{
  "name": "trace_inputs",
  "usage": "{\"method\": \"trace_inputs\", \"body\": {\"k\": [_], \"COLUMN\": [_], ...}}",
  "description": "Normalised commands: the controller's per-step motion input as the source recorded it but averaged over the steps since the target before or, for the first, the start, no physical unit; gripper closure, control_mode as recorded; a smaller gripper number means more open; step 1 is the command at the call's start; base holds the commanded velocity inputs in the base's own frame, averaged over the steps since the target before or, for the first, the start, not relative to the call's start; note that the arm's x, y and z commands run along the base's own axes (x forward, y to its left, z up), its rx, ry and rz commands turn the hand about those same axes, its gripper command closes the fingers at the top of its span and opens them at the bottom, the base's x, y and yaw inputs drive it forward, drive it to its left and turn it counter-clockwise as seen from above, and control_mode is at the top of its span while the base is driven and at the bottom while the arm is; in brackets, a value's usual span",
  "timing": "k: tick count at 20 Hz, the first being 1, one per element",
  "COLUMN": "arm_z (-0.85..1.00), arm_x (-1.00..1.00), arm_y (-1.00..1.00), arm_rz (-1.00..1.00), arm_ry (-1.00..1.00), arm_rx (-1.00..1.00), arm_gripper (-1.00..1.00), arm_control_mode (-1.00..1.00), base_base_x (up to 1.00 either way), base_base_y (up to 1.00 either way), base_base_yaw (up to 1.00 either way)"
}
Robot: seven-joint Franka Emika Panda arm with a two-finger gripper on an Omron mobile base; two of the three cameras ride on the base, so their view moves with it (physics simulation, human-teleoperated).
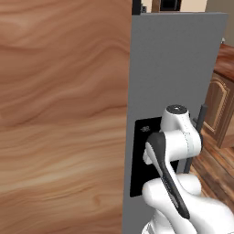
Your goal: Take the bell pepper and kiwi from the highest rack and move them to the second highest rack where the peach and mushroom are located, to maximize freezer space. Close the freezer door after rearranging.
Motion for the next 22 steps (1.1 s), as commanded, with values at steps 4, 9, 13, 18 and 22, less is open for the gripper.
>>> {"method": "trace_inputs", "body": {"k": [4, 9, 13, 18, 22], "arm_z": [0.11, 0.24, 0.07, 0.00, 0.00], "arm_x": [0.61, 0.78, 0.75, 0.94, 0.92], "arm_y": [0.00, -0.22, -0.38, -0.19, 0.00], "arm_rz": [-0.20, -0.29, -0.28, -0.25, -0.22], "arm_ry": [-0.10, -0.07, 0.00, 0.00, 0.00], "arm_rx": [0.25, 0.37, 0.38, 0.38, 0.38], "arm_gripper": [-1.00, -1.00, -1.00, -1.00, -1.00], "arm_control_mode": [-1.00, -1.00, -1.00, -1.00, -1.00], "base_base_x": [0.00, 0.00, 0.00, 0.00, 0.00], "base_base_y": [0.00, 0.00, 0.00, 0.00, 0.00], "base_base_yaw": [0.00, 0.00, 0.00, 0.00, 0.00]}}
